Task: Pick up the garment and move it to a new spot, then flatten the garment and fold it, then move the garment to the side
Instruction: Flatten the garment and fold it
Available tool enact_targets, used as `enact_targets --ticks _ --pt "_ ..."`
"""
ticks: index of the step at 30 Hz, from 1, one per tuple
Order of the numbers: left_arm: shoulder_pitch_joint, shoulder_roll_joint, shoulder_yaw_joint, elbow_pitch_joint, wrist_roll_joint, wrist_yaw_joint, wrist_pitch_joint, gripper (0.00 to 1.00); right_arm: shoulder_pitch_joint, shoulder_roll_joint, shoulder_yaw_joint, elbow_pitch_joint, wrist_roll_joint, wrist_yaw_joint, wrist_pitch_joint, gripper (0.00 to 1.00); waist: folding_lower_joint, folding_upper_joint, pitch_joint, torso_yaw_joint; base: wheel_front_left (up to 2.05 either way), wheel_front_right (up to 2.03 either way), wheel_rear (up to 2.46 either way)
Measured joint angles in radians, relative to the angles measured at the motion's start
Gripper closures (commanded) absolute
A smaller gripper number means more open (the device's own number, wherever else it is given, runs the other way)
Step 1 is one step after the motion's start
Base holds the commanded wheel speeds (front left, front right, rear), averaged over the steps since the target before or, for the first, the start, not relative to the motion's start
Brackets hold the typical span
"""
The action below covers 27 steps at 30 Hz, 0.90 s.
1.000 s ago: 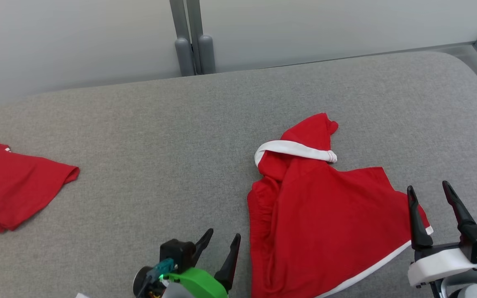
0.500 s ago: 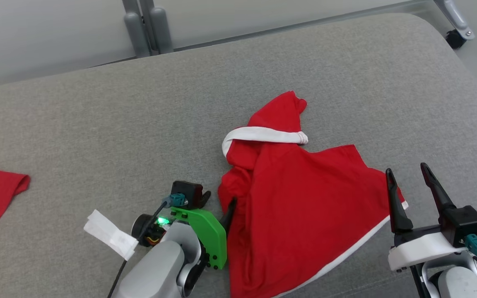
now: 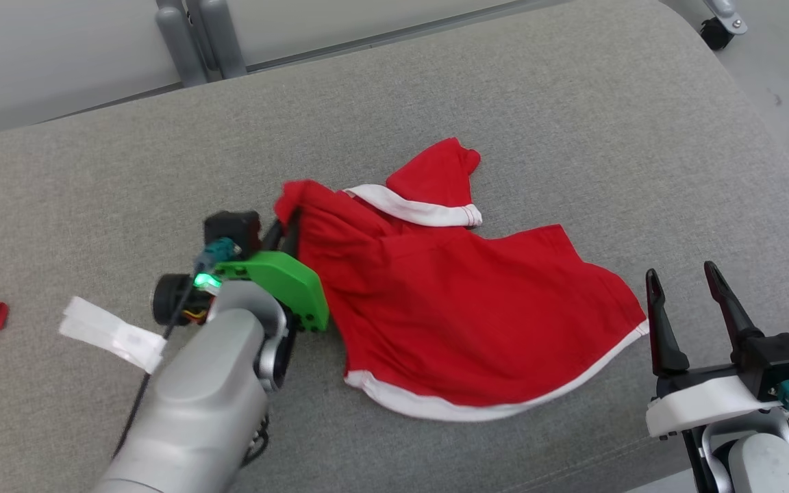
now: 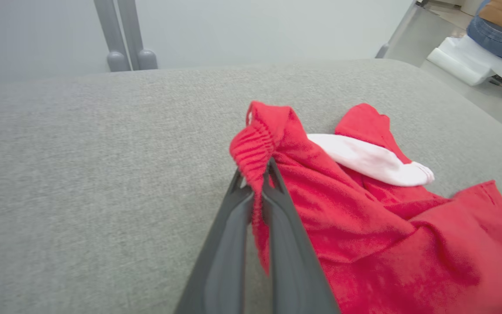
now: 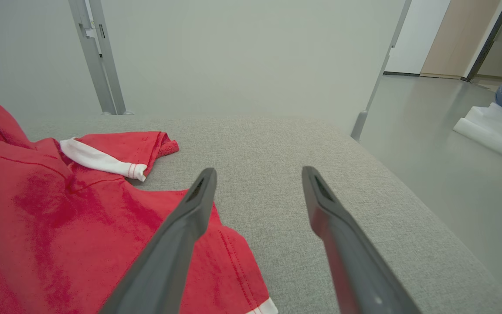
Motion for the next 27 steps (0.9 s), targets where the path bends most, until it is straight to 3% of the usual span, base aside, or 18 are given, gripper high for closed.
enact_targets --ticks 5,9,11,12,13,18,22,27 --pt "-0.088 0.061 0.081 0.059 0.035 0.098 -0.021 1.0 -0.009 -0.002 0.017 -0.001 0.003 0.0 0.0 0.0 0.0 0.0 0.017 0.003 0.0 0.0 0.0" --pt "-0.105 0.088 0.117 0.089 0.061 0.125 -0.023 1.0 -0.021 -0.007 0.019 0.002 0.006 0.0 0.0 0.0 0.0 0.0 0.028 0.006 0.0 0.0 0.0" --pt "-0.102 0.091 0.123 0.129 0.058 0.117 -0.024 1.0 -0.022 -0.009 0.017 0.005 0.006 0.0 0.0 0.0 0.0 0.0 0.028 0.011 0.0 0.0 0.0" --pt "-0.098 0.09 0.124 0.146 0.056 0.109 -0.024 0.71 -0.022 -0.011 0.016 0.007 0.006 0.0 0.0 0.0 0.0 0.0 0.027 0.014 0.0 0.0 0.0" --pt "-0.096 0.09 0.127 0.155 0.053 0.1 -0.023 0.0 -0.021 -0.011 0.015 0.009 0.006 0.0 0.0 0.0 0.0 0.0 0.026 0.018 0.0 0.0 0.0" --pt "-0.043 0.127 0.185 0.019 0.103 0.108 -0.025 0.0 -0.01 -0.01 -0.001 0.003 0.005 0.0 0.0 0.0 0.0 0.0 0.011 0.037 0.0 0.0 0.0" --pt "0.122 0.143 0.267 -0.234 0.194 0.12 -0.026 0.0 0.006 -0.015 -0.016 -0.015 -0.005 0.0 0.0 0.0 0.0 0.0 -0.013 0.058 0.0 0.0 0.0" --pt "0.367 0.112 0.349 -0.515 0.302 0.11 -0.026 0.0 0.033 -0.041 -0.042 -0.031 -0.014 0.0 0.0 0.0 0.0 0.0 -0.05 0.091 0.0 0.0 0.0"
